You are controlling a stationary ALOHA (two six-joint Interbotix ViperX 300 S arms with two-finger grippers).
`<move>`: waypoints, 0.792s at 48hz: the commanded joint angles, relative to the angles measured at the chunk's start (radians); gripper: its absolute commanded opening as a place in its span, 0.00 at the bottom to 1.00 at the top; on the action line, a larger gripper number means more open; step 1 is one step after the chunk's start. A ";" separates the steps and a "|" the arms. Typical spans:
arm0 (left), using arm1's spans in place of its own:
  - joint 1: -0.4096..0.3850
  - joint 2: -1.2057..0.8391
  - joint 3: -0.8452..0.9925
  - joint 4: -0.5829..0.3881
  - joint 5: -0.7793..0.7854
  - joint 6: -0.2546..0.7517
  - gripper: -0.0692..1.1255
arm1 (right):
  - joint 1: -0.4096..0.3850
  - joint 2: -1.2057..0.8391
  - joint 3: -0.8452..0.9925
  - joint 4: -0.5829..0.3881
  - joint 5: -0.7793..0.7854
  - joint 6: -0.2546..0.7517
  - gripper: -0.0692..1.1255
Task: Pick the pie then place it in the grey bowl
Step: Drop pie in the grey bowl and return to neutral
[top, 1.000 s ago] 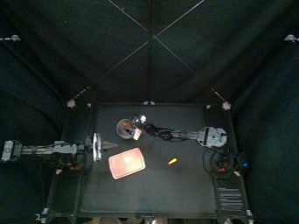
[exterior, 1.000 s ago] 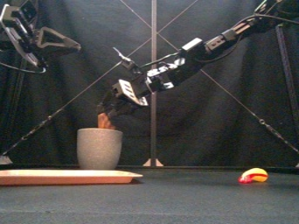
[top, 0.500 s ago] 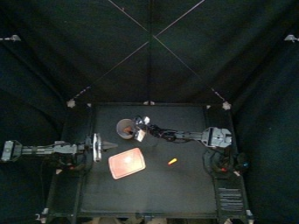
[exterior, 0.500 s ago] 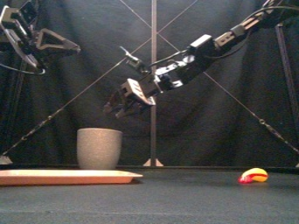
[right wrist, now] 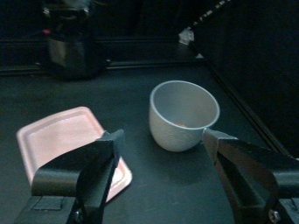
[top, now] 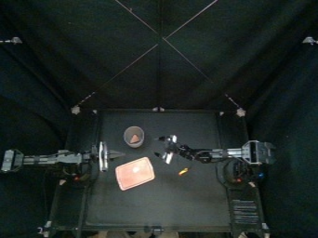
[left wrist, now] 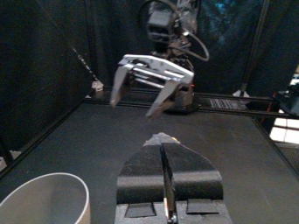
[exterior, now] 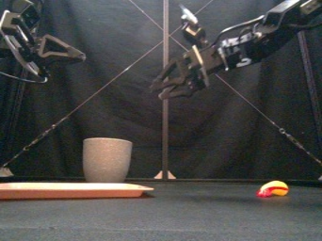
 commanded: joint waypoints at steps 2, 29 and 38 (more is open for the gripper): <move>0.014 0.003 -0.005 -0.003 -0.005 0.002 0.08 | 0.040 -0.101 0.055 0.021 -0.057 -0.002 0.91; 0.009 -0.003 0.009 -0.003 -0.003 -0.002 0.08 | 0.092 -0.175 0.222 0.023 -0.256 -0.002 0.91; 0.009 -0.003 0.020 -0.003 -0.005 -0.003 0.08 | 0.094 -0.172 0.236 0.023 -0.255 -0.002 0.91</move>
